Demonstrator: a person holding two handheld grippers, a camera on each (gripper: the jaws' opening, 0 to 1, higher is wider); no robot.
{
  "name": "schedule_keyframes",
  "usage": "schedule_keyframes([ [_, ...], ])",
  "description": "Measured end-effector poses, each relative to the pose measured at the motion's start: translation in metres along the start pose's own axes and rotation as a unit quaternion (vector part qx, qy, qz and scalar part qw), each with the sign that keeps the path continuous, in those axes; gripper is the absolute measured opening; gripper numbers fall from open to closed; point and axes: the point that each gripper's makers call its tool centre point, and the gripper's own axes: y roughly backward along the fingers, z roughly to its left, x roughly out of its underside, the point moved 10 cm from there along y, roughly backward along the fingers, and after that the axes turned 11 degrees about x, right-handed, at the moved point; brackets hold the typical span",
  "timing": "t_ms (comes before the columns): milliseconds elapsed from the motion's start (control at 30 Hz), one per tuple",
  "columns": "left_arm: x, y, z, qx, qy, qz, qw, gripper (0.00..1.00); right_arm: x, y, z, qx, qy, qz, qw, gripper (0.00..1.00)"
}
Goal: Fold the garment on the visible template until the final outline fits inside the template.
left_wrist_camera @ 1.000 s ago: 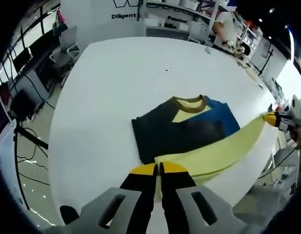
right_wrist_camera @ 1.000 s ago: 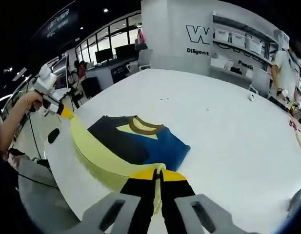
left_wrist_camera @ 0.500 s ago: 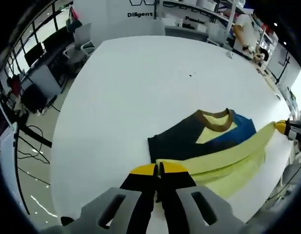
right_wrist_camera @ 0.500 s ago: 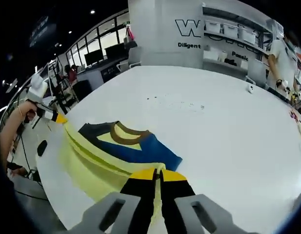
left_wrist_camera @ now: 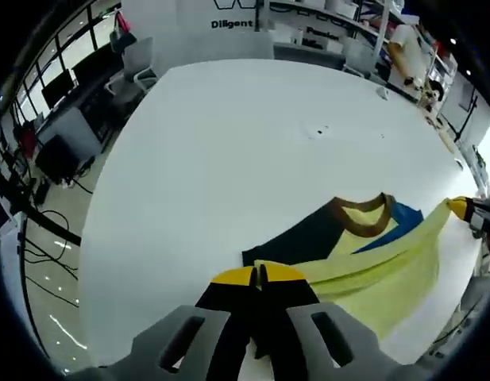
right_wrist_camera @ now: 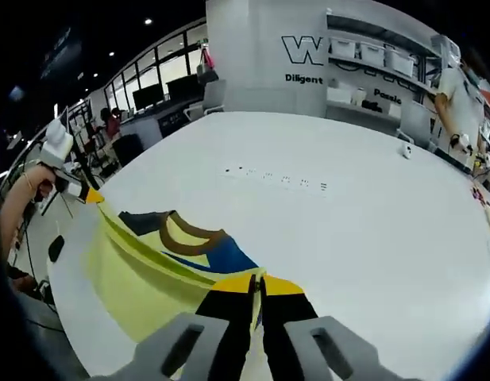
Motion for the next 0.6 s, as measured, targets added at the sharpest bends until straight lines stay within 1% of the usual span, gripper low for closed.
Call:
schedule_keyframes([
  [33,0.0,-0.001,0.0,0.0,0.002,0.001,1.0,0.07,0.0,-0.003,-0.001,0.002,-0.003,0.0,1.0,0.0],
  [100,-0.003,-0.009,0.003,0.003,0.021,0.005,0.9998,0.07,-0.001,-0.01,-0.001,0.004,-0.006,0.0,1.0,0.0],
  [200,-0.005,-0.019,0.005,0.0,0.029,0.006,0.9996,0.07,0.001,-0.022,-0.002,0.011,-0.003,0.007,0.9999,0.0],
  [333,-0.008,-0.027,0.008,-0.012,0.032,0.009,0.9994,0.06,0.002,-0.034,-0.003,0.01,-0.016,0.018,0.9997,0.0],
  [367,-0.009,-0.029,0.009,-0.012,0.037,0.008,0.9992,0.06,0.003,-0.037,-0.004,0.013,-0.026,0.024,0.9993,0.0],
  [433,-0.01,-0.033,0.01,-0.007,0.053,-0.006,0.9985,0.06,0.005,-0.043,-0.007,0.017,-0.041,0.027,0.9987,0.0],
  [467,-0.01,-0.035,0.01,-0.005,0.056,-0.008,0.9984,0.06,0.008,-0.039,-0.005,0.02,-0.042,0.027,0.9985,0.0],
  [500,-0.01,-0.037,0.012,-0.005,0.054,-0.006,0.9985,0.06,0.008,-0.041,-0.006,0.026,-0.048,0.026,0.9982,0.0],
  [533,-0.01,-0.04,0.011,-0.006,0.045,-0.002,0.999,0.06,0.008,-0.042,-0.008,0.039,-0.042,0.024,0.9981,0.0],
  [567,-0.01,-0.04,0.012,-0.006,0.042,-0.002,0.9991,0.06,0.008,-0.042,-0.009,0.042,-0.037,0.025,0.9981,0.0],
  [600,-0.012,-0.041,0.012,-0.003,0.04,-0.017,0.999,0.06,0.007,-0.043,-0.014,0.061,-0.033,0.018,0.9975,0.0],
])
